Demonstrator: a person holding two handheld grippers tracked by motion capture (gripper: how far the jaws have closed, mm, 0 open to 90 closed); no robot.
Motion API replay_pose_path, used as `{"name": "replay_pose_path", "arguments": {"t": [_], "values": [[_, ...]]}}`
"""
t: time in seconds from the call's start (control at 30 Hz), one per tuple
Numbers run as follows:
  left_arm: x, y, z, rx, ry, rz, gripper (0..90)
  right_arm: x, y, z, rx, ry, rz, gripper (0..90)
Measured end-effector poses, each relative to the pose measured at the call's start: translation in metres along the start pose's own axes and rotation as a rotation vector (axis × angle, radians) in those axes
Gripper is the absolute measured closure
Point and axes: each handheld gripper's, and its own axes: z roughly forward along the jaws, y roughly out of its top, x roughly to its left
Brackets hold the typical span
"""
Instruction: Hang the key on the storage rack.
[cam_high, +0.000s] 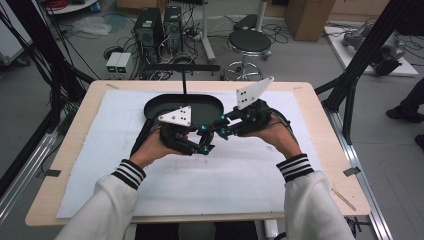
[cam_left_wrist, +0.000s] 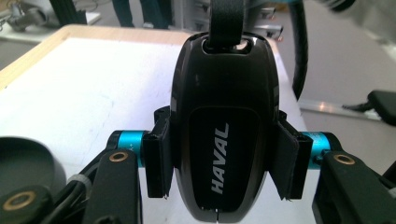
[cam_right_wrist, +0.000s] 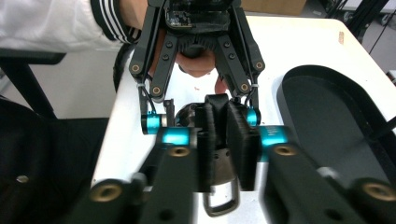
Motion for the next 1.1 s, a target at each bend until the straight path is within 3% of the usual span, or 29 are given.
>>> {"name": "replay_pose_path", "arguments": {"t": [0.1, 0.17, 0.37, 0.43, 0.53, 0.67, 0.77, 0.87, 1.1], "values": [[-0.001, -0.001, -0.001, 0.023, 0.013, 0.003, 48.7, 0.001, -0.001, 0.0, 0.007, -0.082, 0.018, 22.0], [-0.001, 0.0, -0.003, 0.019, 0.024, -0.001, 48.7, 0.002, -0.004, 0.0, -0.002, -0.132, 0.044, 10.2], [0.002, -0.001, -0.012, 0.037, 0.09, -0.028, 48.6, 0.004, -0.02, -0.008, -0.064, -0.168, 0.058, 9.4], [0.004, -0.001, -0.015, 0.033, 0.098, -0.044, 48.7, 0.005, -0.026, -0.009, -0.064, -0.19, 0.079, 0.6], [0.006, -0.002, -0.023, 0.03, 0.129, -0.056, 48.7, 0.007, -0.034, -0.013, -0.085, -0.217, 0.101, 0.5], [0.011, -0.004, -0.034, 0.034, 0.186, -0.075, 48.6, 0.012, -0.047, -0.024, -0.123, -0.283, 0.137, 0.5], [0.017, -0.006, -0.046, 0.033, 0.232, -0.106, 48.7, 0.018, -0.058, -0.032, -0.132, -0.38, 0.157, 0.5], [0.022, -0.008, -0.057, 0.03, 0.28, -0.132, 48.7, 0.026, -0.071, -0.039, -0.163, -0.443, 0.191, 0.5], [0.031, -0.008, -0.082, 0.057, 0.391, -0.17, 48.7, 0.04, -0.101, -0.049, -0.243, -0.517, 0.264, 0.5]]}}
